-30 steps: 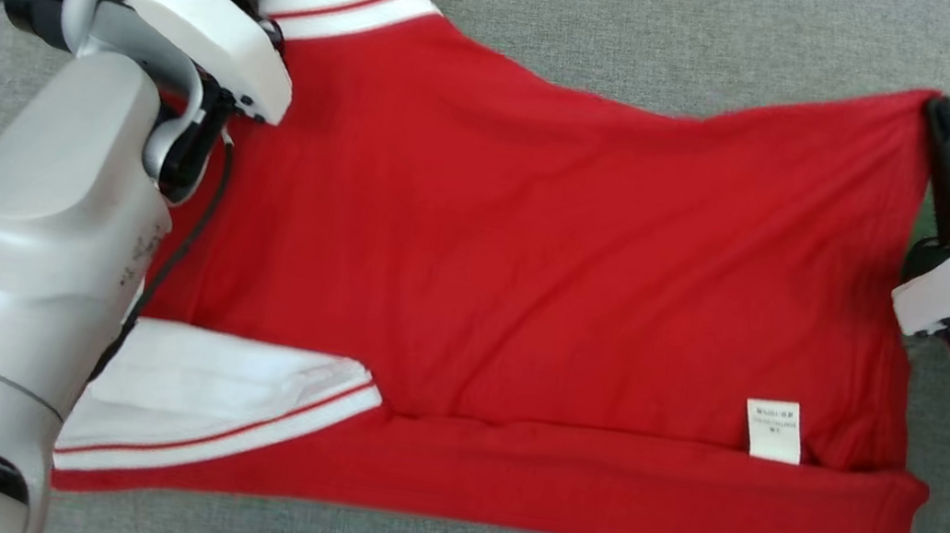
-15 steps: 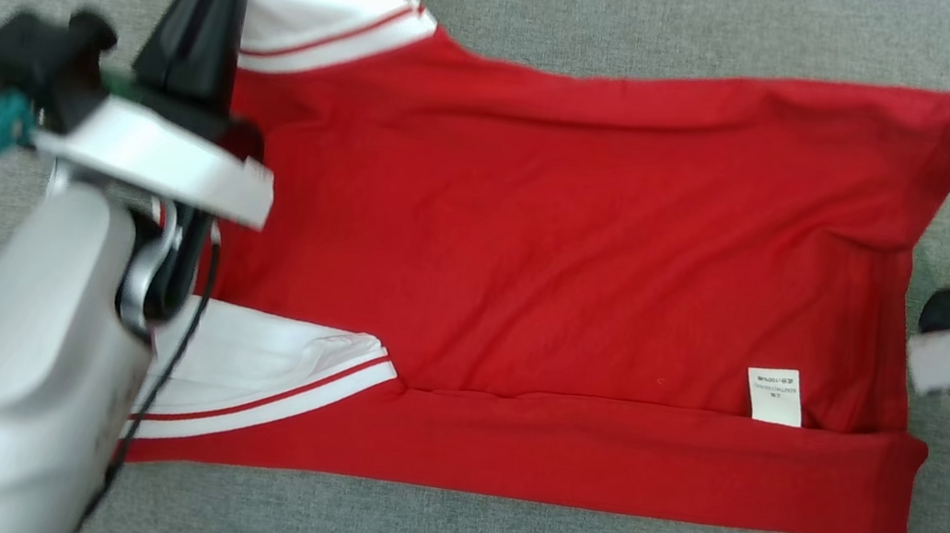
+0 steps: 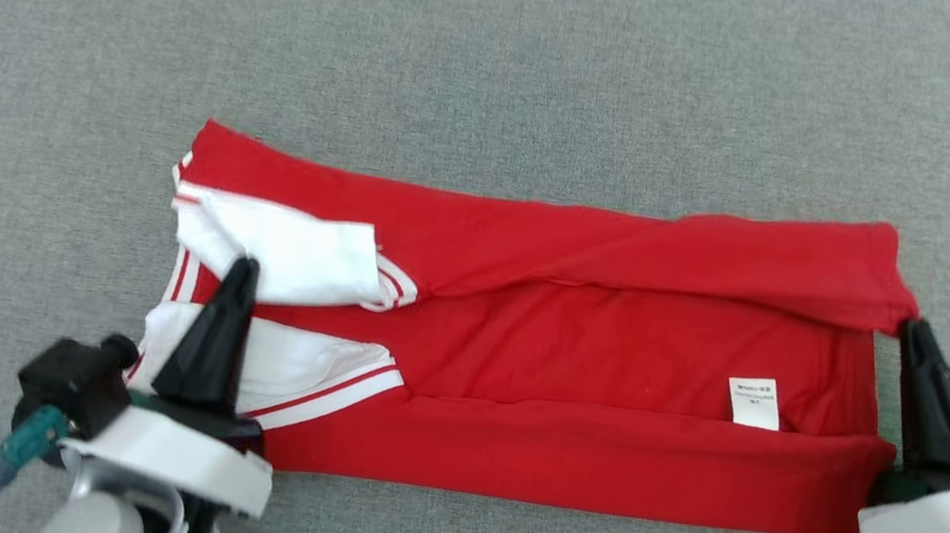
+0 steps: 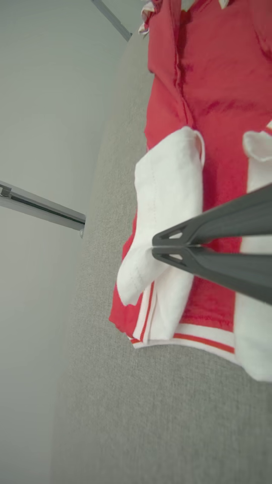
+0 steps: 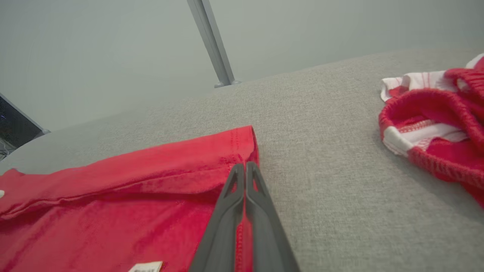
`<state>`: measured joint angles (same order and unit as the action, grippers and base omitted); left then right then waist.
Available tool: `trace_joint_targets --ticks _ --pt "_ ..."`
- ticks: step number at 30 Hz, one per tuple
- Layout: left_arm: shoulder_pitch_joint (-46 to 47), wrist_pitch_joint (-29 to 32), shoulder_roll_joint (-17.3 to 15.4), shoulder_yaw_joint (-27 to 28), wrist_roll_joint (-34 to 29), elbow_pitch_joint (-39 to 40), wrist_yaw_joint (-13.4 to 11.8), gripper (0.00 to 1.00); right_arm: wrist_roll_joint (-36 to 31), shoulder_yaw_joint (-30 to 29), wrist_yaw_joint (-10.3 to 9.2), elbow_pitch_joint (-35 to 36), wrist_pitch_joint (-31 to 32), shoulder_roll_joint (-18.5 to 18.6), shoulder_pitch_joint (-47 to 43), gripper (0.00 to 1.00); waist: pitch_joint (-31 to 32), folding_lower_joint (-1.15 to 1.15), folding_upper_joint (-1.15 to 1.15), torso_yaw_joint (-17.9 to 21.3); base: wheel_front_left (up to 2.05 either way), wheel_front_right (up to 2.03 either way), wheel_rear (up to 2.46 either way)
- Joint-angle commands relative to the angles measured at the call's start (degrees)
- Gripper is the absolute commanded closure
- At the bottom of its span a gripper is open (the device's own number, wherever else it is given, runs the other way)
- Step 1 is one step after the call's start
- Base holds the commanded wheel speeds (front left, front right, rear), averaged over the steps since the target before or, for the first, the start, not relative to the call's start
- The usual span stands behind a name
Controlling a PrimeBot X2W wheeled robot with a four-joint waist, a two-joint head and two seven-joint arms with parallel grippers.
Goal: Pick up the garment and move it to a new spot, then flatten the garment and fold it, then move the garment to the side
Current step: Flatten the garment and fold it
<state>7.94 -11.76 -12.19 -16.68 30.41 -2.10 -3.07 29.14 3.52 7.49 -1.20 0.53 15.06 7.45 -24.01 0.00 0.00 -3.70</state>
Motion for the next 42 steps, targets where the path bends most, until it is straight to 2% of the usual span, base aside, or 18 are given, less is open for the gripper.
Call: trace_joint_targets --ticks 1,6,7,8,9,10,16,20,25,30,36,42 --pt "-1.84 0.71 -0.39 -0.12 0.2 0.91 -0.75 1.0 0.28 -0.52 0.0 0.31 -0.53 -0.39 -1.6 1.0 0.93 0.0 0.0 -0.22 0.0 0.0 0.0" --pt "-4.15 3.0 -0.41 -1.09 1.41 0.53 -0.65 1.0 0.34 -1.31 0.0 1.89 -0.99 -1.81 -5.51 1.0 1.23 0.0 0.0 -0.58 0.0 0.0 0.0" --pt "-4.29 3.42 -0.63 -1.15 1.31 -0.29 -0.88 1.0 0.06 -1.17 0.0 2.02 -0.7 -2.04 -6.41 0.94 1.28 0.0 0.0 -0.57 0.0 0.0 0.0" --pt "-4.4 3.43 -0.33 -0.85 1.93 -0.82 -1.06 0.96 -0.13 -0.92 0.0 2.25 -0.23 -2.4 -7.23 0.65 1.36 0.0 0.0 -0.53 0.0 0.0 0.0" --pt "-4.52 3.69 -0.09 -0.68 2.46 -1.43 -1.07 0.53 -0.58 -0.65 0.0 2.65 -0.22 -2.49 -7.7 0.3 1.36 0.0 0.0 -0.5 0.0 0.0 0.0" --pt "-4.44 3.2 0.04 -0.35 2.59 -1.8 -1.2 0.0 -0.83 -0.47 0.0 2.96 -0.37 -2.63 -8.19 0.0 1.35 0.0 0.0 -0.46 0.0 0.0 0.0" --pt "-4.69 -0.53 -0.1 1.18 1.34 -2.22 -2.14 0.0 -4.37 -1.06 0.0 5.31 -2.64 -3.77 -10.77 0.0 2.1 0.0 0.0 -0.12 0.0 0.0 0.0" --pt "-4.27 -2.87 -0.65 3.46 -2.53 0.38 -4.26 0.0 -9.17 -3.78 0.0 9.04 -4.79 -5.32 -11.22 0.0 3.6 0.0 0.0 0.29 0.0 0.0 0.0" --pt "-4.34 -3.4 -0.49 6.46 -5.46 4.14 -4.88 0.0 -14.31 -6.09 0.0 13.48 -3.97 -7.93 -9.71 0.0 6.37 0.0 0.0 1.04 0.0 0.0 0.0" --pt "-4.64 -3.42 -1.22 8.51 -7.1 5.09 -3.24 0.0 -16.24 -5.37 0.0 14.58 -2.1 -8.44 -9.25 0.0 9.09 0.0 0.0 1.73 0.0 0.0 0.0" --pt "-6.04 -3.37 -2.1 9.05 -6.35 2.65 -0.94 0.0 -16.01 -4.05 0.0 13.98 -0.75 -8.74 -10.95 0.0 11.68 0.0 0.0 2.5 0.0 0.0 0.0" --pt "-7.36 -3.38 -2.55 9.43 -5.95 1.3 -0.08 0.0 -15.59 -3.9 0.0 14.0 -0.75 -8.93 -12.14 0.0 12.27 0.0 0.0 2.98 0.0 0.0 0.0"
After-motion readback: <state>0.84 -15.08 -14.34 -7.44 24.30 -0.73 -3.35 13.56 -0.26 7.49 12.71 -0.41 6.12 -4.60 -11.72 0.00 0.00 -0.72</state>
